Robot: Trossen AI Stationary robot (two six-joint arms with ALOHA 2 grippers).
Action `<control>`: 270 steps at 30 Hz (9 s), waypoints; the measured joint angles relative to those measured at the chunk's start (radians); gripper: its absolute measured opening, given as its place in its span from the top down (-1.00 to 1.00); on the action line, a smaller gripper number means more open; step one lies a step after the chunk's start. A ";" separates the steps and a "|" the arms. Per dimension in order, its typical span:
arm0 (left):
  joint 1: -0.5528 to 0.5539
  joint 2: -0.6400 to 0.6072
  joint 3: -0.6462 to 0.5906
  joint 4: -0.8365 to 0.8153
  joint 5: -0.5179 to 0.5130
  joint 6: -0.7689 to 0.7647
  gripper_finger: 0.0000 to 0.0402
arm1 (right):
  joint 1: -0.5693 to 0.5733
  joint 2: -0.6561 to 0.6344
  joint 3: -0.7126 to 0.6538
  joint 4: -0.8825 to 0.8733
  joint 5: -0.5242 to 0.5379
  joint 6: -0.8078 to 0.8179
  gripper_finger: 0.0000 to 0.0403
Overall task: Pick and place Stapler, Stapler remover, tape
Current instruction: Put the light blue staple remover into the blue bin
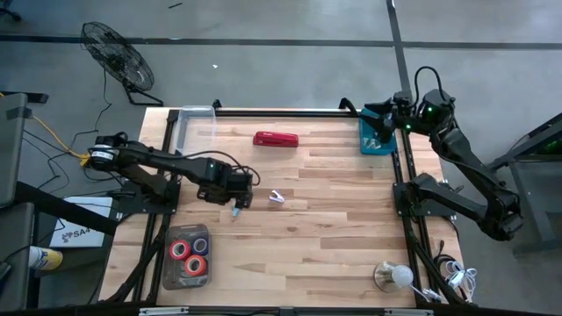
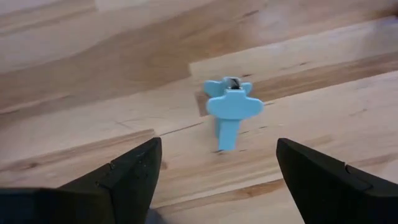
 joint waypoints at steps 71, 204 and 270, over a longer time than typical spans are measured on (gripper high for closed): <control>-0.032 0.214 0.188 0.151 -0.139 0.365 0.79 | 0.000 0.000 0.000 -0.037 -0.058 -0.034 -0.29; 0.106 0.213 0.707 0.709 -0.302 1.205 0.79 | 0.578 0.472 0.124 0.695 -0.082 0.038 0.35; 0.106 0.214 0.707 0.640 -0.334 1.255 -0.36 | 0.507 0.457 0.124 0.693 -0.074 0.061 0.81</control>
